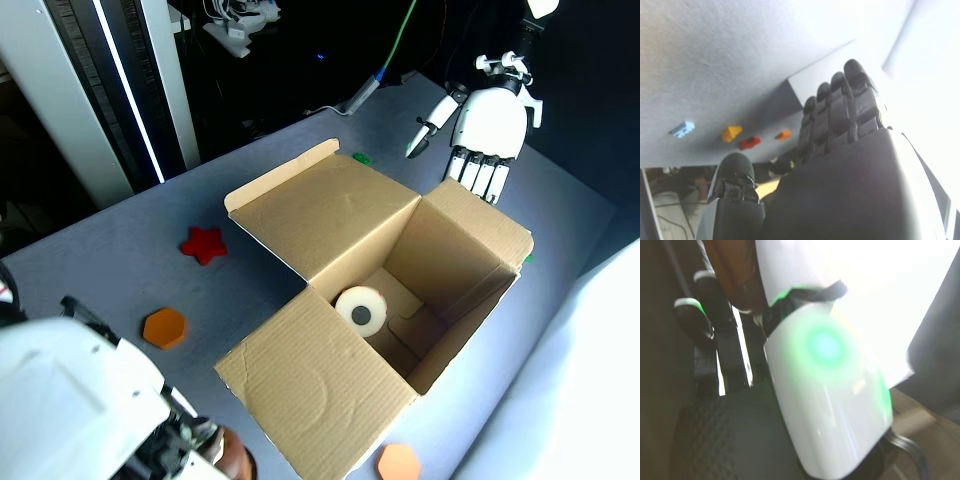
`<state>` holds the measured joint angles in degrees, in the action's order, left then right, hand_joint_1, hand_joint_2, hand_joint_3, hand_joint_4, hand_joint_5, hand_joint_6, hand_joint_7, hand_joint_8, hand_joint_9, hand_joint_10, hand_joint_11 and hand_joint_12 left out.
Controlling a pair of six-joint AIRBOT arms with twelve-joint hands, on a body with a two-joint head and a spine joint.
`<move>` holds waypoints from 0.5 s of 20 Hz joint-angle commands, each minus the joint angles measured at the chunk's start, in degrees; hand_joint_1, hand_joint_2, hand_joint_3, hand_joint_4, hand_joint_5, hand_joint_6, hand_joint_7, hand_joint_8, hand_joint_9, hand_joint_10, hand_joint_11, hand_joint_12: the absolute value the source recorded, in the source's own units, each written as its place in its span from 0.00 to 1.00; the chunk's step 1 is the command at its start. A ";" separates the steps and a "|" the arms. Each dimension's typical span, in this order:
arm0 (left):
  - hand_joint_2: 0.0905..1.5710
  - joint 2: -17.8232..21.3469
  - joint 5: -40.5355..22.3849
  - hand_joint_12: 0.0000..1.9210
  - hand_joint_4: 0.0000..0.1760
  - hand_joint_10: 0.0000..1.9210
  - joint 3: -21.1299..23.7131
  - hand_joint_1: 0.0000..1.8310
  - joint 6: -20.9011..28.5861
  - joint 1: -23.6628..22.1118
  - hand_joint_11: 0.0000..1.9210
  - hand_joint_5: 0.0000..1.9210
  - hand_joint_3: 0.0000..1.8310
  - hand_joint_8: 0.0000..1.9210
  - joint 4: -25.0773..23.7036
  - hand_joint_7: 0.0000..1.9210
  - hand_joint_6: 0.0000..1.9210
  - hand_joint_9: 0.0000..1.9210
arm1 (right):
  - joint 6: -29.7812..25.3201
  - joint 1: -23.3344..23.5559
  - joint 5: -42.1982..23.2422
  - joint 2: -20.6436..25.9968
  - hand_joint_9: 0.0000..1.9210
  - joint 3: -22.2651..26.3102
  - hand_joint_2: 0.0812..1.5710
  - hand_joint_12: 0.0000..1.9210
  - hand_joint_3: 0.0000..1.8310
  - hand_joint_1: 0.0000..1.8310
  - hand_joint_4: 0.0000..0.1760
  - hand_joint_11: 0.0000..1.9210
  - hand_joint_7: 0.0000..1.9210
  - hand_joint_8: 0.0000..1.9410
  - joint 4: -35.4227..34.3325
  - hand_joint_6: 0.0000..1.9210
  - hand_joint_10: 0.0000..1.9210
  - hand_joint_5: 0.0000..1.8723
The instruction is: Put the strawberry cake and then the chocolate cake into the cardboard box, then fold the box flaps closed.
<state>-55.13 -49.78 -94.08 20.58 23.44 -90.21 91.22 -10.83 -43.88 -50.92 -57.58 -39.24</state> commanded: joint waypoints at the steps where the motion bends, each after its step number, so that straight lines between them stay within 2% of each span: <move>1: 0.78 0.34 -0.68 0.26 0.00 0.00 0.07 0.00 -0.24 -0.37 0.00 0.06 0.00 0.00 3.90 0.07 0.00 0.07 | -1.63 0.83 -8.55 0.52 0.35 0.08 0.75 0.99 0.00 0.73 0.00 0.21 0.42 0.69 4.92 0.59 0.80 0.44; 3: 0.78 0.35 -0.53 0.26 0.00 0.00 0.13 0.00 -0.24 -0.38 0.00 0.06 0.00 0.00 3.90 0.07 0.00 0.07 | -4.70 2.17 -9.07 -0.62 0.36 0.50 0.75 0.98 0.00 0.74 0.00 0.21 0.42 0.67 8.93 0.59 0.79 0.45; 4: 0.78 0.35 -0.50 0.27 0.00 0.00 0.12 0.00 -0.24 -0.38 0.00 0.07 0.00 0.00 3.90 0.08 0.00 0.07 | -6.36 2.36 -9.53 -1.37 0.34 0.48 0.74 0.99 0.00 0.67 0.00 0.21 0.42 0.69 10.78 0.58 0.74 0.47; 5: 0.79 0.35 -0.50 0.28 0.00 0.00 0.13 0.00 -0.24 -0.38 0.00 0.07 0.00 0.00 3.90 0.08 0.00 0.07 | -7.64 2.36 -9.89 -1.75 0.35 0.46 0.74 1.00 0.00 0.72 0.00 0.20 0.44 0.67 12.30 0.54 0.79 0.48; 6: 0.79 0.36 -0.52 0.27 0.00 0.00 0.17 0.00 -0.24 -0.38 0.00 0.07 0.00 0.00 3.94 0.08 0.00 0.07 | -10.43 2.30 -10.59 -2.87 0.36 0.38 0.74 1.00 0.00 0.73 0.00 0.20 0.44 0.66 15.86 0.53 0.80 0.48; 7: 0.79 0.38 -0.56 0.29 0.00 0.00 0.17 0.00 -0.24 -0.37 0.00 0.07 0.00 0.00 3.95 0.08 0.00 0.08 | -11.42 2.35 -10.82 -3.56 0.36 0.31 0.74 0.99 0.00 0.73 0.00 0.20 0.44 0.67 17.40 0.54 0.80 0.47; 8: 0.79 0.39 -0.64 0.27 0.00 0.00 0.10 0.00 -0.24 -0.37 0.00 0.07 0.00 0.00 3.95 0.08 0.00 0.08 | -12.03 2.73 -10.83 -4.60 0.33 0.20 0.74 0.99 0.00 0.67 0.00 0.19 0.44 0.69 19.06 0.56 0.75 0.46; 10: 0.80 0.39 -0.68 0.27 0.00 0.00 0.06 0.00 -0.23 -0.38 0.00 0.07 0.00 0.00 4.09 0.07 0.00 0.07 | -14.13 3.63 -10.84 -6.47 0.33 -0.28 0.75 1.00 0.00 0.64 0.00 0.19 0.42 0.71 21.84 0.60 0.74 0.45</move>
<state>-55.11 -49.58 -93.86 20.58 23.44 -90.15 76.97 -8.05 -46.89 -58.52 -57.65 -18.26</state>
